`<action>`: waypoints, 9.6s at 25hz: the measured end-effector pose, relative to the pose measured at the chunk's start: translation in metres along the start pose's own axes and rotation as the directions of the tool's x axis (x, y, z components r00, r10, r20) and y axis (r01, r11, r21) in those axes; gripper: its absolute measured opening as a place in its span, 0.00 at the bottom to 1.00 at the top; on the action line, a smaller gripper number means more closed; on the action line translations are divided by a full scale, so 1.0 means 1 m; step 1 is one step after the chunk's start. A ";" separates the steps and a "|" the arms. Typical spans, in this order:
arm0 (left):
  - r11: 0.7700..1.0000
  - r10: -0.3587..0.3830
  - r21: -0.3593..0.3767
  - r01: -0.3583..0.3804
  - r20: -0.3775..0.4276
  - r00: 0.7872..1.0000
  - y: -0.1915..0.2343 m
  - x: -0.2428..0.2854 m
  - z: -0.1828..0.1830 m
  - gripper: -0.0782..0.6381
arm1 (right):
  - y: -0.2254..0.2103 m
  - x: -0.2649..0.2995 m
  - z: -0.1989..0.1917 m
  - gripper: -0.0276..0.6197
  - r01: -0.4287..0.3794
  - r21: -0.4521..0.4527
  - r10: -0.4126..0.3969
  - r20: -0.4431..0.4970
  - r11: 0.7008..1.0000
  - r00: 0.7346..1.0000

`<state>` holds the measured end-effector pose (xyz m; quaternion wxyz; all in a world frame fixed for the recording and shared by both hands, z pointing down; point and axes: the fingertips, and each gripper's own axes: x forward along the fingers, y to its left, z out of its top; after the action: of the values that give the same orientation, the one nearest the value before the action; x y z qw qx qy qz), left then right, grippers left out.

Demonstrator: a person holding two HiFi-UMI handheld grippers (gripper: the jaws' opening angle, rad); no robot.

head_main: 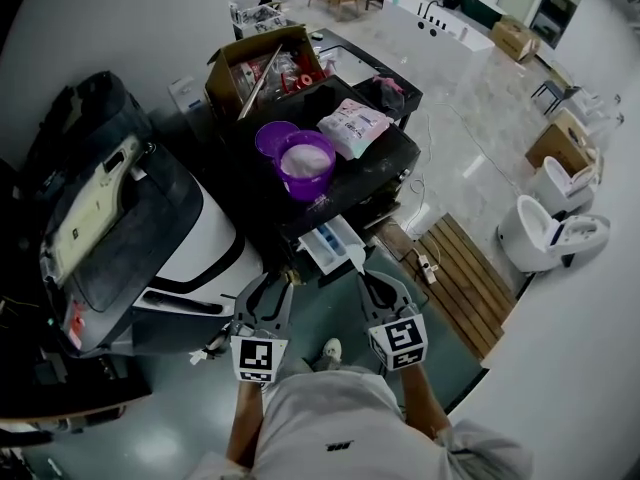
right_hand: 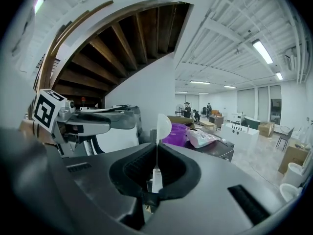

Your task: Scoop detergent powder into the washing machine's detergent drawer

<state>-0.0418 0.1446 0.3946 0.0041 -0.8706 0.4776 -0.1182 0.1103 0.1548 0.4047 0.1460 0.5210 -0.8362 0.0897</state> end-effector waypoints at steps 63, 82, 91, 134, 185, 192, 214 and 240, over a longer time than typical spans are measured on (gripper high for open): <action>0.982 -0.180 -0.070 0.176 -0.052 0.982 0.181 0.260 -0.014 0.34 | -0.099 0.280 0.058 0.06 0.084 -0.068 -0.101 -0.297 0.994 0.950; 0.994 -0.102 -0.060 0.095 -0.108 0.989 0.187 0.310 -0.006 0.37 | -0.127 0.337 0.047 0.05 -0.126 -0.094 0.070 -0.457 0.988 0.887; 0.984 -0.169 -0.071 0.166 -0.036 0.985 0.209 0.326 -0.001 0.37 | -0.118 0.367 0.045 0.05 -0.109 -0.083 0.044 -0.561 0.991 0.827; 0.971 -0.237 0.018 0.238 -0.038 0.971 0.248 0.357 -0.016 0.37 | -0.065 0.416 -0.006 0.05 -0.369 0.032 0.195 -0.888 0.929 0.415; 0.942 -0.319 0.098 0.321 -0.037 0.947 0.196 0.333 -0.005 0.37 | -0.052 0.336 0.032 0.05 -0.249 0.548 0.513 -0.404 0.798 0.757; 0.930 -0.349 0.109 0.351 -0.033 0.936 0.184 0.319 -0.007 0.37 | -0.053 0.330 0.032 0.05 -0.194 0.573 0.455 -0.356 0.796 0.816; 0.955 -0.274 0.107 0.277 -0.042 0.961 0.147 0.286 0.000 0.36 | -0.060 0.295 0.033 0.05 -0.241 0.630 0.466 -0.218 0.738 0.858; 0.998 -0.047 0.038 0.052 -0.127 0.991 0.074 0.209 -0.019 0.36 | -0.066 0.217 0.006 0.05 -0.415 0.612 0.629 -0.181 0.674 0.756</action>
<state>0.0003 -0.0679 0.4460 -0.0111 -0.8727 0.4525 -0.1829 0.0785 -0.0595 0.4723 0.1195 0.2456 -0.8468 0.4565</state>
